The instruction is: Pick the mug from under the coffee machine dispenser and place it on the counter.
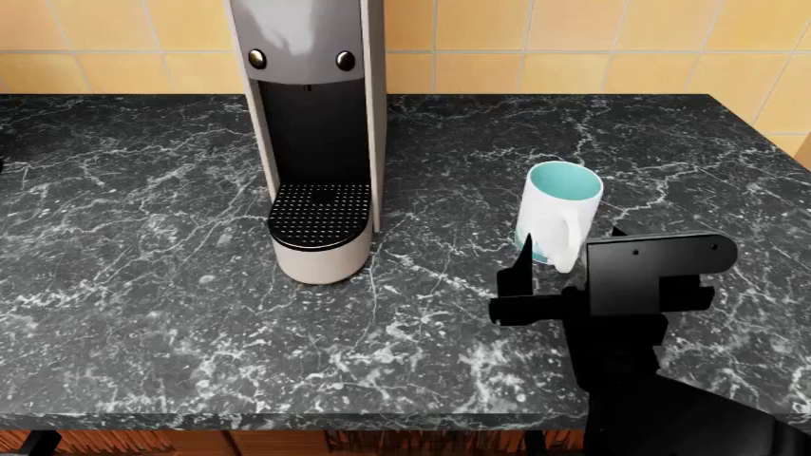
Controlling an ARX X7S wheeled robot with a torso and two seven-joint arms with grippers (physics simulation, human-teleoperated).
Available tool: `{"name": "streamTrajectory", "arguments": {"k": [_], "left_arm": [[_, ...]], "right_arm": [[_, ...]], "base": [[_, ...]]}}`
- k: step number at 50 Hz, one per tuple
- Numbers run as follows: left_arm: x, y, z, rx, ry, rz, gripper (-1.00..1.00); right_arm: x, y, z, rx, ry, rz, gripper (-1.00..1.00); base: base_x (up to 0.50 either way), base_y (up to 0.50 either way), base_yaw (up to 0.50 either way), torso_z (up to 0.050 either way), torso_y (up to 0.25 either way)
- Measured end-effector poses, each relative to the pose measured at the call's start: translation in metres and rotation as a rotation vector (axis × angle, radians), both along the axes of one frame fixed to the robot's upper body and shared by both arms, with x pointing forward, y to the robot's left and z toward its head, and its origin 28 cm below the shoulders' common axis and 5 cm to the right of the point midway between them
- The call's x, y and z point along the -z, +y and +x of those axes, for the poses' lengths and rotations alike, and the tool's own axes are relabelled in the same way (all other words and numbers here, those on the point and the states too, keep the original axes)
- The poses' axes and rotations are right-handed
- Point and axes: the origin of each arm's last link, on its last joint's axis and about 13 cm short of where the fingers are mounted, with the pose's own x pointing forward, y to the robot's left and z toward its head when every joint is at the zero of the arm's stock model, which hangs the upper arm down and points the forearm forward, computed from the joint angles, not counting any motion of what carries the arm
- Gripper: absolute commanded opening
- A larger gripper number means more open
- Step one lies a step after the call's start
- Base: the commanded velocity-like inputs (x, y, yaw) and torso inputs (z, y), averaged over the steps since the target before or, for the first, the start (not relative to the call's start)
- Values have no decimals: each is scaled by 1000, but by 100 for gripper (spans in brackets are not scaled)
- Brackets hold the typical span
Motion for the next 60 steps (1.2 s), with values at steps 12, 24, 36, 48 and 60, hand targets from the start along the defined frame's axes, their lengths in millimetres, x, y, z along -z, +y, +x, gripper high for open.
{"name": "streamTrajectory", "arguments": {"k": [12, 24, 36, 48, 60], "left_arm": [[0, 0, -1, -3, -1, -3, 100], [1, 1, -1, -5, -2, -5, 100], [1, 1, -2, -6, -3, -6, 100], [0, 1, -3, -7, -4, -6, 100], [1, 1, -2, -5, -4, 0, 100]], "right_arm": [[-5, -5, -19, 47, -29, 9, 100], [-16, -8, -38, 47, -74, 15, 100], [-29, -8, -56, 13, -132, 28, 100], [-41, -8, -69, -7, -190, 38, 100], [-48, -6, -78, -26, -258, 24, 100]], "base": [[0, 0, 0, 0, 0], [0, 0, 0, 0, 0], [0, 0, 0, 0, 0], [0, 0, 0, 0, 0], [0, 0, 0, 0, 0]]}}
